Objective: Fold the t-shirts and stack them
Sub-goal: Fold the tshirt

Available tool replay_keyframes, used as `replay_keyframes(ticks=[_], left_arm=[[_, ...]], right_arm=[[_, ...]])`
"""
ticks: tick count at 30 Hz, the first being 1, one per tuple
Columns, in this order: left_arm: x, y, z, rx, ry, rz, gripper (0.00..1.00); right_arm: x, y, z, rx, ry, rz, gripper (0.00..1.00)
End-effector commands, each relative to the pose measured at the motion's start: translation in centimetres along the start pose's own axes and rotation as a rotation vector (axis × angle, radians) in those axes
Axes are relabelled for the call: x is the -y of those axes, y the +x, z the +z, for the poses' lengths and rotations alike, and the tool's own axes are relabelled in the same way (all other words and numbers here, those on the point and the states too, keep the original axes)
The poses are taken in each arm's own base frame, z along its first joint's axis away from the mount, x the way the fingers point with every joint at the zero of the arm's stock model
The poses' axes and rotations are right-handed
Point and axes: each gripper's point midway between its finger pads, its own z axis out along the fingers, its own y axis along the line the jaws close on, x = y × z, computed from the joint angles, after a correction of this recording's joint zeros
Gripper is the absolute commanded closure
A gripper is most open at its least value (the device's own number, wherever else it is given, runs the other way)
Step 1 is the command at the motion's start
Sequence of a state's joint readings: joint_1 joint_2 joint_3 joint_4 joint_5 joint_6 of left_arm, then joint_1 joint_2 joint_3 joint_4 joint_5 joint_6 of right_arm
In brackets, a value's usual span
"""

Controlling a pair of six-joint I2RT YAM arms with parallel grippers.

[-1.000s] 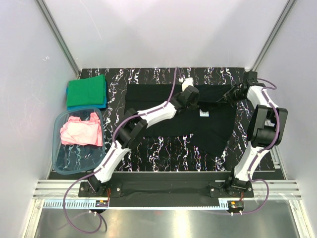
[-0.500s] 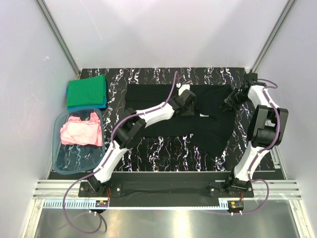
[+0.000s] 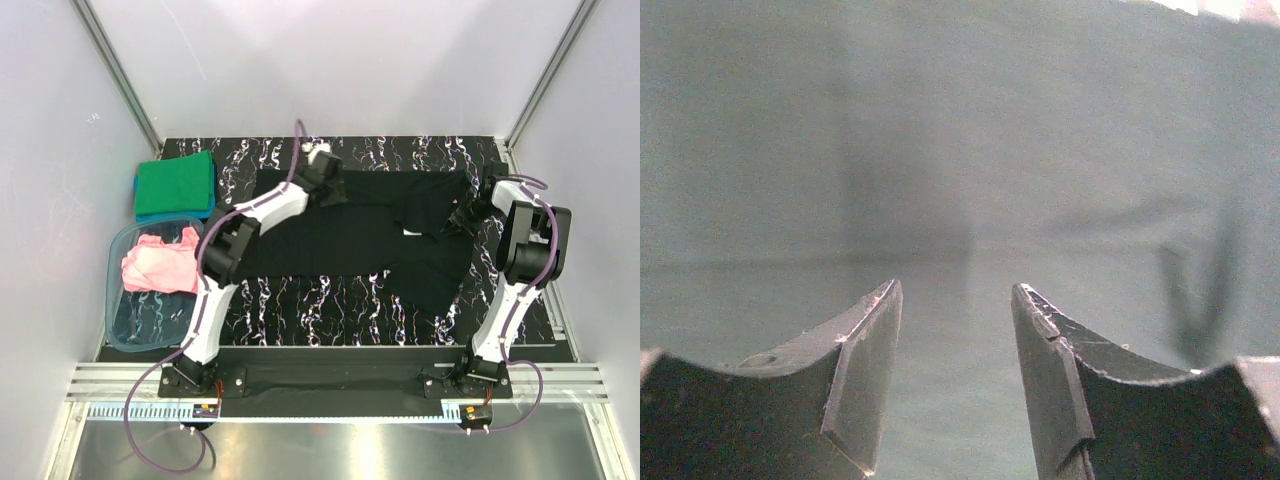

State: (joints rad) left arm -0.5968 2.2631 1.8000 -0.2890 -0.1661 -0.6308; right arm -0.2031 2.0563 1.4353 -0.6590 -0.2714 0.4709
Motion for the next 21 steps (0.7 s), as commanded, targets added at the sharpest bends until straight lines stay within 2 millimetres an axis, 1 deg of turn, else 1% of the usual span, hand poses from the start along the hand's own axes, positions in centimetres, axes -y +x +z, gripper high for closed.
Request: replay_keyframes(ticks=[1, 2, 4, 5, 6, 7, 8, 10, 11, 12, 13, 14, 15, 16, 18, 19, 20, 21], left_arm=[[-2.7, -2.8, 0.0, 0.026, 0.007, -0.021, 0.47], [-4.0, -3.6, 0.3, 0.031, -0.001, -0.038, 0.47], [-5.3, -4.1, 0.7, 0.027, -0.013, -0.051, 0.46], [-6.7, -4.3, 1.3, 0.020, -0.026, -0.068, 0.46], [-7.3, -4.4, 1.6, 0.018, -0.031, -0.075, 0.47], [-7.8, -4.8, 1.7, 0.018, -0.035, -0.083, 0.46], [-8.8, -4.5, 2.3, 0.001, -0.042, -0.092, 0.46], [-9.6, -4.7, 2.8, -0.014, -0.051, -0.100, 0.46], [-10.5, -4.4, 3.2, -0.031, -0.059, -0.111, 0.46], [-10.9, -4.4, 3.4, -0.038, -0.065, -0.111, 0.46], [-11.3, -4.2, 3.5, -0.051, -0.074, -0.114, 0.46], [-11.8, -4.4, 3.5, -0.051, -0.078, -0.118, 0.46], [-12.1, -4.2, 3.7, -0.058, -0.082, -0.114, 0.46], [-12.5, -4.1, 3.7, -0.066, -0.092, -0.116, 0.46], [-13.5, -4.1, 3.8, -0.071, -0.111, -0.124, 0.46], [-13.8, -4.0, 3.7, -0.077, -0.117, -0.125, 0.46], [-14.2, -4.1, 3.7, -0.076, -0.122, -0.129, 0.46], [-14.4, -4.1, 3.6, -0.077, -0.123, -0.121, 0.46]], right_arm=[[1.5, -2.6, -0.8, 0.105, 0.107, -0.044, 0.75], [1.9, -2.8, -1.0, 0.116, 0.128, -0.048, 0.79], [2.8, -3.5, -1.3, 0.150, 0.183, -0.067, 0.80], [3.1, -3.8, -1.4, 0.158, 0.204, -0.071, 0.80], [3.3, -3.8, -1.3, 0.158, 0.217, -0.074, 0.81], [4.1, -4.2, -1.1, 0.169, 0.259, -0.079, 0.81], [4.2, -4.4, -1.0, 0.172, 0.263, -0.086, 0.81], [4.1, -4.8, -0.9, 0.182, 0.263, -0.106, 0.80], [4.0, -5.1, -1.0, 0.191, 0.264, -0.108, 0.79], [3.9, -5.3, -1.2, 0.195, 0.262, -0.118, 0.76], [3.3, -5.6, -1.7, 0.206, 0.241, -0.124, 0.74], [3.0, -5.6, -2.0, 0.207, 0.227, -0.127, 0.72], [2.4, -5.7, -2.3, 0.211, 0.203, -0.123, 0.70], [1.3, -5.7, -3.1, 0.221, 0.164, -0.124, 0.68], [0.1, -5.7, -3.8, 0.222, 0.109, -0.123, 0.68], [-1.1, -5.5, -4.2, 0.217, 0.047, -0.121, 0.70], [-1.7, -5.2, -4.3, 0.207, 0.015, -0.120, 0.74], [-2.6, -4.7, -4.1, 0.180, -0.043, -0.112, 0.76]])
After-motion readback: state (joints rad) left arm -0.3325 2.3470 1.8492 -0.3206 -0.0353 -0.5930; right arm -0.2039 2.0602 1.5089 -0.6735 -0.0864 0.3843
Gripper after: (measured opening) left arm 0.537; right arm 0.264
